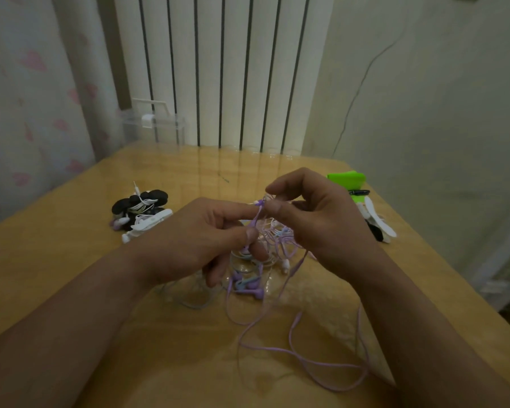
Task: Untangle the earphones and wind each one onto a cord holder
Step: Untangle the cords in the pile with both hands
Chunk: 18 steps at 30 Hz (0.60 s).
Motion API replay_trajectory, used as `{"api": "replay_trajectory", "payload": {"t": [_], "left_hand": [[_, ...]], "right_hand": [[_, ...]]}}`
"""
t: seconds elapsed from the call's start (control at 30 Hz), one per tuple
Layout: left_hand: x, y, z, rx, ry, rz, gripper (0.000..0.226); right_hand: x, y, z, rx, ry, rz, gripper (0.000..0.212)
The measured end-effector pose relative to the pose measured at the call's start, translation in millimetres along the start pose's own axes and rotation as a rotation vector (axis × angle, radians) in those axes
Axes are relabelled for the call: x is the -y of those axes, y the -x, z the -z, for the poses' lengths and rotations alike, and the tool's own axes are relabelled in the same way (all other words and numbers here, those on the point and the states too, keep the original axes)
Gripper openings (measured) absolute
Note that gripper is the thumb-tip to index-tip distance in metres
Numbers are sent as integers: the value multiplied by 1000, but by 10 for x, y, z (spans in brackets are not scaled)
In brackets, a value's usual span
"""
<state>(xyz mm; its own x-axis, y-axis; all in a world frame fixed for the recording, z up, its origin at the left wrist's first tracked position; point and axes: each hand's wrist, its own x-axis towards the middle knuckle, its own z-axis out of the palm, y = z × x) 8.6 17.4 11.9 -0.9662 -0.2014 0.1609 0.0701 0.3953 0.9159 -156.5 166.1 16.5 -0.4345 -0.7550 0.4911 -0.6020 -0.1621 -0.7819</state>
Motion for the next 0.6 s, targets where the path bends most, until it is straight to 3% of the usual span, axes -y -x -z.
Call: {"api": "replay_trajectory", "payload": {"t": [0.1, 0.3, 0.37, 0.47, 0.6], "left_hand": [[-6, -7, -3, 12, -9, -5, 36], [-18, 8, -14, 219, 34, 36, 32], [1, -5, -11, 154, 95, 22, 34], [18, -28, 6, 67, 189, -8, 37], [30, -57, 27, -76, 328, -26, 39]], "right_hand": [[0, -3, 11, 7, -50, -3, 10], [-54, 0, -17, 45, -157, -47, 5], [-76, -7, -16, 21, -225, -81, 2], [-100, -5, -30, -4, -296, -163, 14], [-138, 19, -174, 43, -100, -213, 27]]}}
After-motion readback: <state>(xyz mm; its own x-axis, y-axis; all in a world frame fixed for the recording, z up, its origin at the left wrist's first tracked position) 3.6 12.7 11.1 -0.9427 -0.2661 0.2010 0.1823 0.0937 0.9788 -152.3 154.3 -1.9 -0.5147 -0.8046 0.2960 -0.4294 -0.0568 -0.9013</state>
